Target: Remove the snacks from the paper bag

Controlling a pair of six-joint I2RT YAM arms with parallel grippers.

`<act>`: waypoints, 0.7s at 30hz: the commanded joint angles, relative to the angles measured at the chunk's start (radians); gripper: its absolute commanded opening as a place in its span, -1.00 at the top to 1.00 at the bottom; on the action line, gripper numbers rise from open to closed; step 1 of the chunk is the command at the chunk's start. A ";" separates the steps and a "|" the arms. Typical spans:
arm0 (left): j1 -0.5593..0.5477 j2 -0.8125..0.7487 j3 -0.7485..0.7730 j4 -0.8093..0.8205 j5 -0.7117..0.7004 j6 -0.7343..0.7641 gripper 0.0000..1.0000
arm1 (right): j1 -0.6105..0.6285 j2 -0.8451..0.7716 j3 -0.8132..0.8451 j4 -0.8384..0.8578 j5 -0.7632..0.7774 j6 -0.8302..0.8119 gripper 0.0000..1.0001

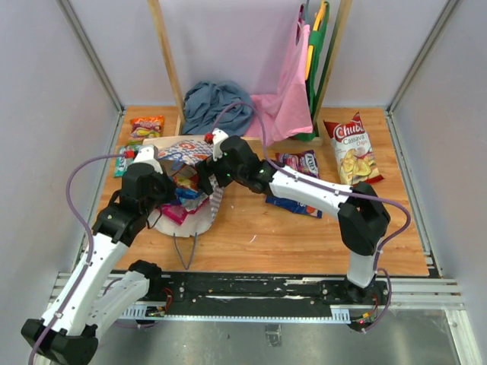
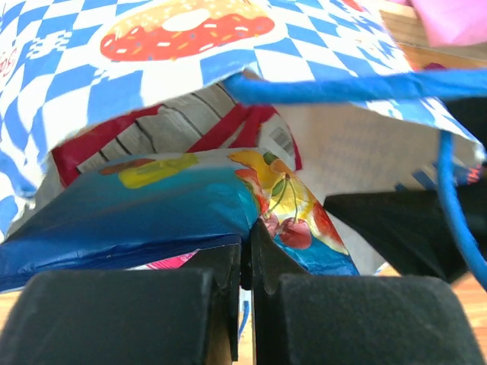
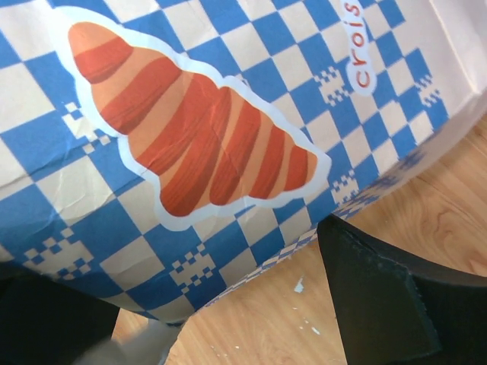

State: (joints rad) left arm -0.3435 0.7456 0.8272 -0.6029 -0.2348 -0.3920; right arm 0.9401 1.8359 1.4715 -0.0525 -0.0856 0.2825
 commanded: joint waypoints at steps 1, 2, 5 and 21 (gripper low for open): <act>0.003 -0.081 0.079 0.148 0.118 0.064 0.99 | -0.070 -0.002 0.016 -0.030 -0.053 -0.038 -0.99; 0.002 -0.096 0.087 0.134 0.140 0.057 0.99 | -0.076 -0.018 0.003 -0.031 -0.065 -0.040 -1.00; 0.002 -0.128 0.127 0.080 0.196 0.037 0.99 | -0.083 -0.067 -0.009 -0.049 -0.119 -0.058 -0.97; 0.002 -0.175 0.236 0.050 0.615 0.015 0.99 | -0.081 -0.441 -0.111 -0.218 -0.427 -0.004 -0.97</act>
State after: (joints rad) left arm -0.3431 0.6010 1.0306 -0.7216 0.1471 -0.3679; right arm 0.8555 1.5017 1.4471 -0.2440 -0.4122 0.2554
